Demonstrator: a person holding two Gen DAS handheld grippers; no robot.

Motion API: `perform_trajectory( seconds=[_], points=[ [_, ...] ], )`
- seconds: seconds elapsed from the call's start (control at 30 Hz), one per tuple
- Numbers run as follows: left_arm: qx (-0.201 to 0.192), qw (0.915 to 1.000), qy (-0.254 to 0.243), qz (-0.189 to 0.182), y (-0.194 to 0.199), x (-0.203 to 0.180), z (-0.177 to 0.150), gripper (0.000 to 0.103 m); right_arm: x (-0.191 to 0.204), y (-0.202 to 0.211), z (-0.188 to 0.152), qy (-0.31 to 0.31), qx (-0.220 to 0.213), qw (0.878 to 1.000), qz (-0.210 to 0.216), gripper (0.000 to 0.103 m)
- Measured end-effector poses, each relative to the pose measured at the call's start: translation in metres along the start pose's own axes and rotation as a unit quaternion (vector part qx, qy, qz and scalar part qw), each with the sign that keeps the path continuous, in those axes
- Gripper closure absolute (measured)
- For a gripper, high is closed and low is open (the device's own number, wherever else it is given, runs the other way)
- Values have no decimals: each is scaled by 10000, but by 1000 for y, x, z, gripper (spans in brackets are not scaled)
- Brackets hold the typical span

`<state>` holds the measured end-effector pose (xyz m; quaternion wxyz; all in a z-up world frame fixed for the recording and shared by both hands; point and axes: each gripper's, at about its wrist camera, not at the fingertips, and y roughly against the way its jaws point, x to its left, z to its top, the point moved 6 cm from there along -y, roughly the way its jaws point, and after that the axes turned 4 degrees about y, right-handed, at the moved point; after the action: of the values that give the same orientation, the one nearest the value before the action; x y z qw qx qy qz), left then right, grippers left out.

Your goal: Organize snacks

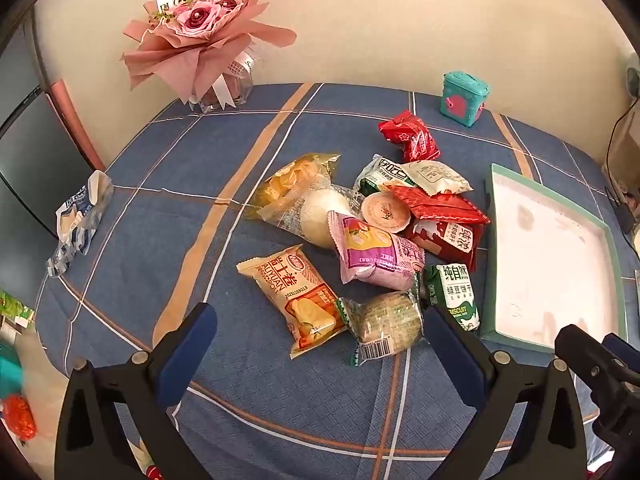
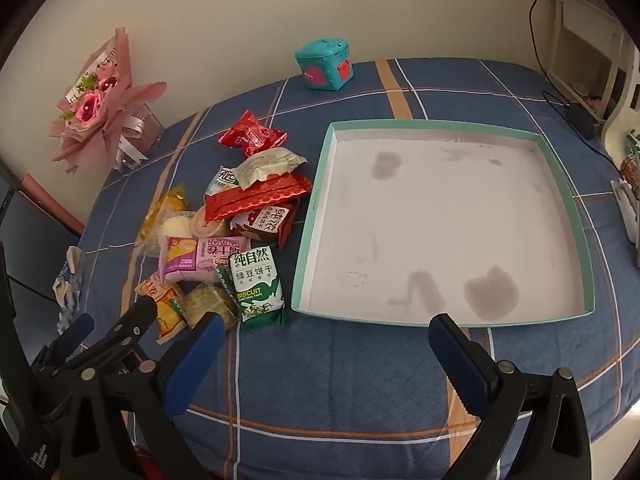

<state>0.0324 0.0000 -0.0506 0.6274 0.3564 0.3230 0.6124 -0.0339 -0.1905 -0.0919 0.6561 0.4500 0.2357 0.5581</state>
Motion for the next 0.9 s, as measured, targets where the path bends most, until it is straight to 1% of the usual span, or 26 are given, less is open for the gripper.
perform_trajectory(
  seconds=[0.13, 0.17, 0.3, 0.6, 0.67, 0.9],
  points=[
    [4, 10000, 4, -16, 0, 0, -1, 0, 0, 1, -2, 8, 54, 10000, -27, 0],
    [82, 10000, -36, 11, -1, -1, -2, 0, 0, 1, -2, 13, 61, 10000, -28, 0],
    [126, 9999, -28, 45, -4, -2, 1, 0, -1, -1, -4, 31, 95, 9999, -33, 0],
    [207, 9997, 66, 114, -6, 5, -2, 0, -1, 0, -3, 56, 50, 9999, -71, 0],
    [161, 9998, 78, 113, -6, 5, -4, 0, -1, 0, -3, 65, 30, 9999, -82, 0],
    [233, 9996, 184, -1, -9, 7, -5, 0, -2, -1, -2, 85, -7, 9999, -107, 0]
  ],
)
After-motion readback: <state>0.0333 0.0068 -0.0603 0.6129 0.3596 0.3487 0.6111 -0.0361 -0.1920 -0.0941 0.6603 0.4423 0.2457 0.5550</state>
